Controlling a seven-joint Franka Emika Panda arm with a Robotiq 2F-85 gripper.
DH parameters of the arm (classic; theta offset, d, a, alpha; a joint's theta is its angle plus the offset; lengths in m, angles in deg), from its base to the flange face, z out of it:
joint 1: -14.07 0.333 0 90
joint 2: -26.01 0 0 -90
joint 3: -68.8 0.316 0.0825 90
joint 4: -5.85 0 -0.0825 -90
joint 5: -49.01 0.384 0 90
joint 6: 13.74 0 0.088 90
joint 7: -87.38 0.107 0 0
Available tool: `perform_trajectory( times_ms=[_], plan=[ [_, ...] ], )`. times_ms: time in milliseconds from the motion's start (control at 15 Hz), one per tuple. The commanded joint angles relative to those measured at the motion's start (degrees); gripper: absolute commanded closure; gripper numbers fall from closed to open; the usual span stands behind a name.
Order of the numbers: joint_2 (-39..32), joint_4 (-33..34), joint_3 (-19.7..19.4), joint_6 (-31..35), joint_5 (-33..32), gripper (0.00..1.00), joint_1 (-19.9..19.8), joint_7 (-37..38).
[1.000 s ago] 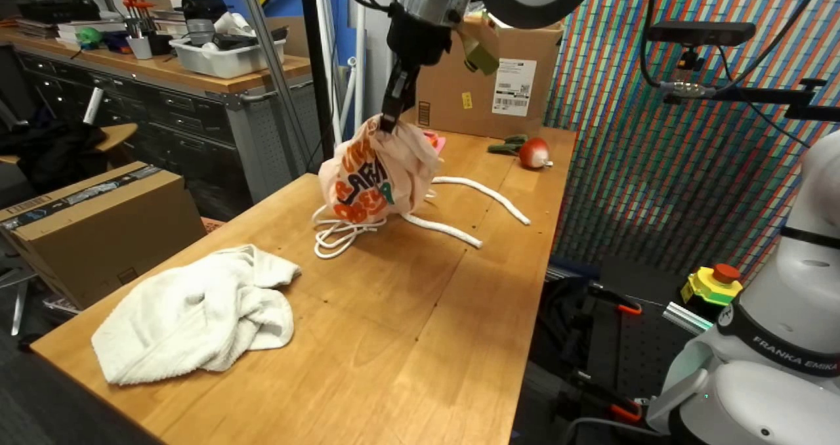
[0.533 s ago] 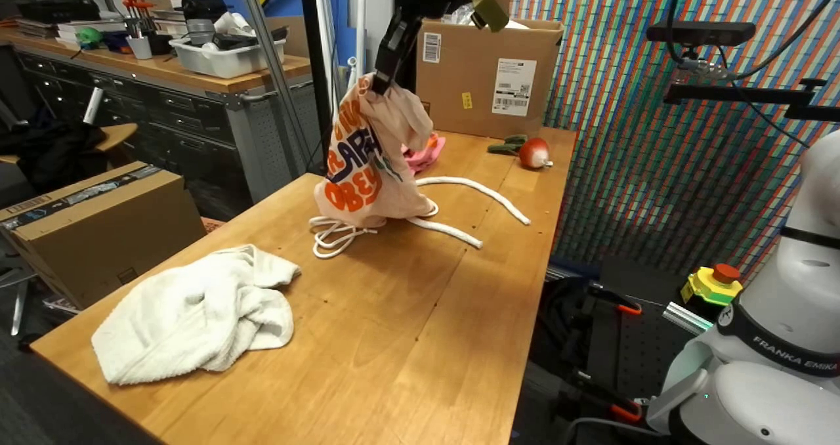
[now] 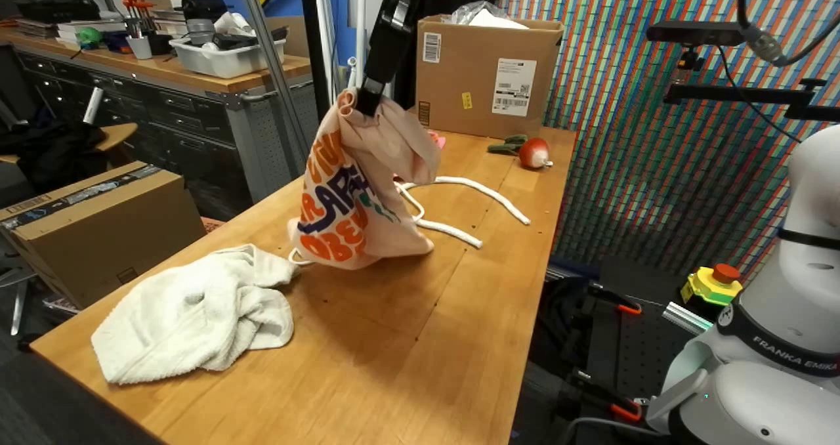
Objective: Spread the objects across on the table
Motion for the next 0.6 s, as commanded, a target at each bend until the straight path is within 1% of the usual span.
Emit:
perform_trajectory(
  times_ms=[0,267,533],
  plan=[
    [-0.5,2.8,0.7,-6.2,5.7,0.94,2.5,-4.1],
    [-2.6,3.6,1.8,-12.8,9.8,0.94,3.9,-6.5],
    [-4.1,4.4,1.8,-23.1,13.4,0.94,3.9,-11.5]
  ],
)
